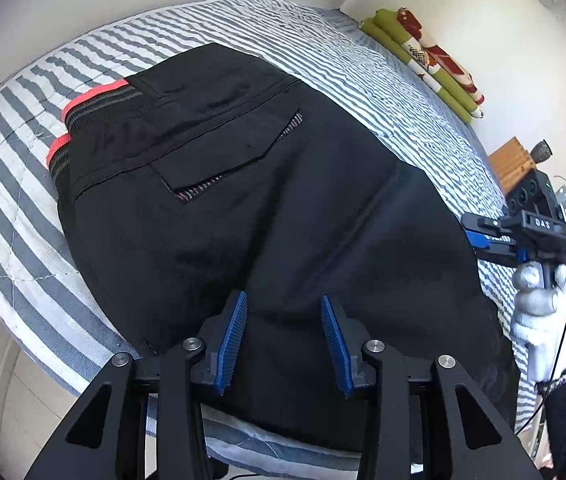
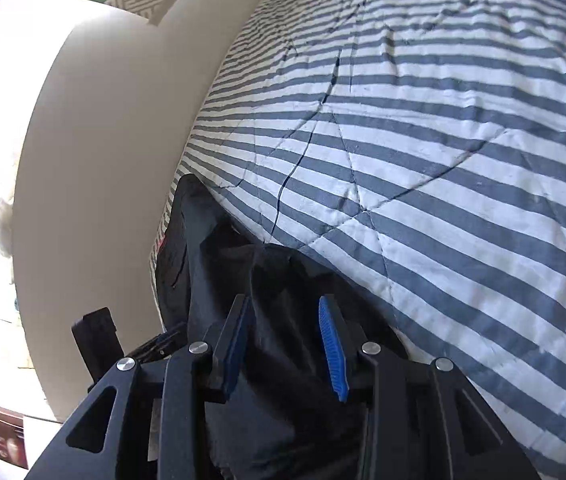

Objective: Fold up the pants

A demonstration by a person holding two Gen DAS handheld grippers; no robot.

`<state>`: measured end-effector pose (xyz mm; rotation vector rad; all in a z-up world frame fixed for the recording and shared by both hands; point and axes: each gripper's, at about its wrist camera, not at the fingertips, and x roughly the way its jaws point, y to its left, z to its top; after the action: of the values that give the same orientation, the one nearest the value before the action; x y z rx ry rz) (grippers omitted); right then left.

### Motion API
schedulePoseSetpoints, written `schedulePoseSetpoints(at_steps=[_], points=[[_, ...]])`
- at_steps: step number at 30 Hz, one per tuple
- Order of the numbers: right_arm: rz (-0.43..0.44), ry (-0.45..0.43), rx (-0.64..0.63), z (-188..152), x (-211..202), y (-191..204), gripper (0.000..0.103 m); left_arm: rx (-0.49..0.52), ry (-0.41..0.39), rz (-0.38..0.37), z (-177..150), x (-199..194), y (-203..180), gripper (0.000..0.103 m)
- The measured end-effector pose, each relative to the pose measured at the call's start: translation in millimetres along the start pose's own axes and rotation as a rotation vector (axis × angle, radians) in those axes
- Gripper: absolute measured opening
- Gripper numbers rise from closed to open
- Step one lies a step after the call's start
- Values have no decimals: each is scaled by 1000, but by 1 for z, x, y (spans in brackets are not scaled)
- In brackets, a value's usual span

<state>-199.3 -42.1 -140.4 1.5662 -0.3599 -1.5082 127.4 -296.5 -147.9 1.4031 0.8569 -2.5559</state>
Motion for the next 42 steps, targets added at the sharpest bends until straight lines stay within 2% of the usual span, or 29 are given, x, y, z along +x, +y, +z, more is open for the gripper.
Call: schedulePoseSetpoints(at_steps=[2,6,8,10,13,15,16,18,20,22,23,26,30,31,32,33,34,37,40,42], points=[[25,49,6,5,15,-2,32,17,-1,-7,-2,2,-3,42],[4,91,-13,9,42,0,32,-10,-10,-43,-7,12,-14,42],[12,59,1,13,44,1,28,2,-11,-40,-10,13,-16,42],[-27,-3,-19,20,34,12,11,20,-13,-27,-10,14,-20,42],[-42,-119,-143,27,6,44,6,34,-9,-21,-6,12,-24,42],[-142,-120,-257,26,9,65,5,7,-28,-16,-3,6,-23,42],[-215,-109,-308,26,16,72,5,-4,-60,-4,1,-5,-16,42],[-290,-80,-340,27,28,73,5,-34,-128,53,8,-21,-8,45],[-308,-57,-309,29,39,61,5,-88,-183,143,20,-33,11,64],[-274,-44,-234,32,40,45,5,-147,-230,258,33,-41,35,68],[-253,-41,-201,34,37,36,6,-191,-224,253,40,-42,48,69],[-206,-24,-123,39,41,22,7,-314,-178,144,53,-33,78,74],[-224,-14,-141,36,40,29,9,-351,-159,129,71,-13,92,75],[-230,-13,-146,35,41,31,9,-354,-163,122,77,-10,93,73],[-237,-12,-149,35,46,33,9,-341,-167,123,80,-6,90,62],[-243,-10,-153,35,47,34,9,-317,-168,132,82,-3,85,47],[-248,-10,-157,34,48,35,9,-296,-163,164,86,0,82,25],[-266,-16,-178,33,49,39,9,-311,-219,177,88,-7,79,15],[-251,-53,-202,37,46,48,8,-327,-294,211,73,-27,77,13],[-239,-75,-212,39,44,49,7,-317,-246,233,67,-14,79,14]])
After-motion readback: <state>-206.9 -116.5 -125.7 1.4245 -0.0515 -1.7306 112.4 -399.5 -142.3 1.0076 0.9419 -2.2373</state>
